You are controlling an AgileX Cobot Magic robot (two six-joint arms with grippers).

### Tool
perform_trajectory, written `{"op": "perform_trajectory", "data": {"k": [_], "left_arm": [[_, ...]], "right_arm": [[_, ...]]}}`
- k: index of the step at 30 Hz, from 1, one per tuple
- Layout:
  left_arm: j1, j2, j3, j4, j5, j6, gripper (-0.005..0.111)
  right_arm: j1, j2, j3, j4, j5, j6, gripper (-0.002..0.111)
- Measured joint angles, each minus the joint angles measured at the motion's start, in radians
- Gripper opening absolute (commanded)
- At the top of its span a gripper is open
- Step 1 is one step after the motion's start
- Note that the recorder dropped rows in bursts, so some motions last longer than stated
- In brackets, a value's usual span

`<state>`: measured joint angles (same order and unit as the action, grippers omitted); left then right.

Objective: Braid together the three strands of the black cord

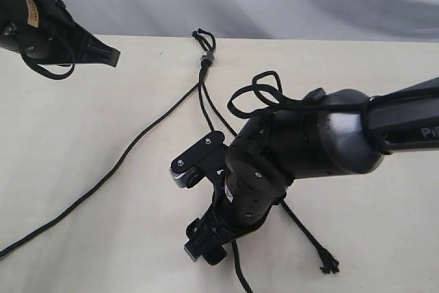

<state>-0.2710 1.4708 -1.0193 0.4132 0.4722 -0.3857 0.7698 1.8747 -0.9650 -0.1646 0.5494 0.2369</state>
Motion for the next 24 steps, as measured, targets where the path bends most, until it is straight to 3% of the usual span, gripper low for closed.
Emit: {"op": "perform_trajectory", "data": {"k": [3, 5, 12, 16, 18, 24], "left_arm": [[0.002, 0.000, 0.000, 0.000, 0.000, 0.000, 0.002], [0.002, 0.000, 0.000, 0.000, 0.000, 0.000, 0.002], [0.002, 0.000, 0.000, 0.000, 0.000, 0.000, 0.002], [0.002, 0.000, 0.000, 0.000, 0.000, 0.000, 0.002], [0.002, 0.000, 0.000, 0.000, 0.000, 0.000, 0.002], [0.002, 0.000, 0.000, 0.000, 0.000, 0.000, 0.002]], "right_arm": [[0.002, 0.008, -0.007, 0.036, 0.004, -0.032, 0.038], [0.004, 0.012, -0.012, 0.071, 0.004, -0.061, 0.003], [0.004, 0.006, -0.061, 0.070, 0.097, -0.115, 0.002], [-0.013, -0.043, -0.153, -0.178, 0.174, -0.098, 0.002], [-0.084, -0.045, -0.167, -0.325, 0.184, -0.072, 0.002], [-0.334, 0.083, -0.167, -0.373, 0.166, 0.017, 0.002]]}}
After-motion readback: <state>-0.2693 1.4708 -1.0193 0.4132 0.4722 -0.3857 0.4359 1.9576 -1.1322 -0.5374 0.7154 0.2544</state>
